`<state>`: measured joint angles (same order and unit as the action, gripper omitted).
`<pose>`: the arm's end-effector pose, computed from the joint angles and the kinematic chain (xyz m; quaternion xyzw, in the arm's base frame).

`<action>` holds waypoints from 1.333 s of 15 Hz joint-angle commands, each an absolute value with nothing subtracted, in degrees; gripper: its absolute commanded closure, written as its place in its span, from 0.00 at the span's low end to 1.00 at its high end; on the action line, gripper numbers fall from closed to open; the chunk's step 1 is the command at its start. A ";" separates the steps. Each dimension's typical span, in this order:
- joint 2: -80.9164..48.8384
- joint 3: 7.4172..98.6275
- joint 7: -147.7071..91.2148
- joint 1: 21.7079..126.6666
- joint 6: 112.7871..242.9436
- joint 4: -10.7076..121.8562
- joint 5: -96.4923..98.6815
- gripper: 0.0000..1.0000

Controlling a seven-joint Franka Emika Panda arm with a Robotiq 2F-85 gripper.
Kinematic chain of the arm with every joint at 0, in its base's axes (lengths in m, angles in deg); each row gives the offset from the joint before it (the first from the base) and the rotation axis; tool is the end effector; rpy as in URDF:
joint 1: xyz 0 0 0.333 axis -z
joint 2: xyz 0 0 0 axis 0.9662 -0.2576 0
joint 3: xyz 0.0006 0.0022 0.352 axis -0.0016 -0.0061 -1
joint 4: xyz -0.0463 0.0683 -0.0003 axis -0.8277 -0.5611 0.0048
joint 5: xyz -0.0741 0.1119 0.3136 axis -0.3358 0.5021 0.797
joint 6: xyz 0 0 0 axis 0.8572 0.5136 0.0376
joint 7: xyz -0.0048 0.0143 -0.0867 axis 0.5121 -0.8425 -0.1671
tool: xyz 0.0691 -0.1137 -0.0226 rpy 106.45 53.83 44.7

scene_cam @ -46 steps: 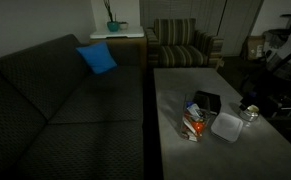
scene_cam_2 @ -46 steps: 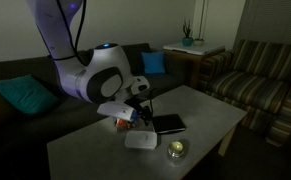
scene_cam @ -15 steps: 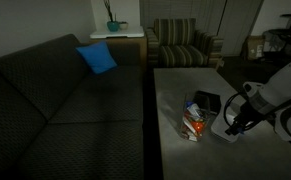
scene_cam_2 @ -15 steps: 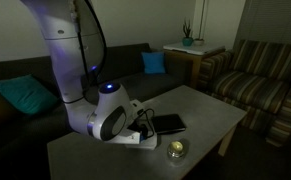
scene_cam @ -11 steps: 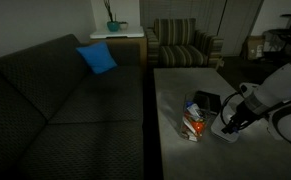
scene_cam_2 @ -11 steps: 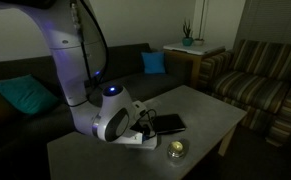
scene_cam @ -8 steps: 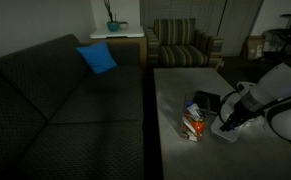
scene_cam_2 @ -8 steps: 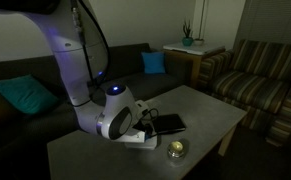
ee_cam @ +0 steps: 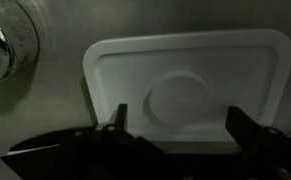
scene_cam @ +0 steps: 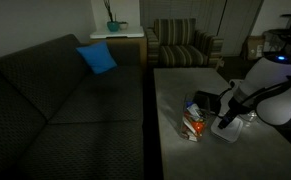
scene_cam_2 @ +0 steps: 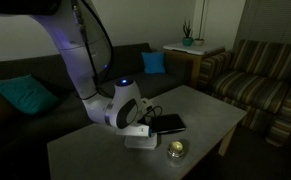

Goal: Place the lid on the clear container and push the button

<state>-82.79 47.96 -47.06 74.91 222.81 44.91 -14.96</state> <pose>0.6392 0.0402 -0.1144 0.9502 0.2844 0.1241 0.0281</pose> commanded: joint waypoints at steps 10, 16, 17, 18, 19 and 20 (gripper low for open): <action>-83.86 45.38 -49.21 76.16 217.98 43.37 -13.89 0.00; -83.86 45.96 -48.53 75.77 217.32 42.58 -13.41 0.00; -83.86 45.81 -48.51 75.99 217.13 42.49 -13.27 0.00; -83.86 45.63 -48.48 76.37 217.05 42.47 -13.04 0.00; -83.86 45.26 -48.55 76.95 216.78 42.43 -12.71 0.00; -83.86 44.84 -48.69 77.51 216.34 42.34 -12.26 0.00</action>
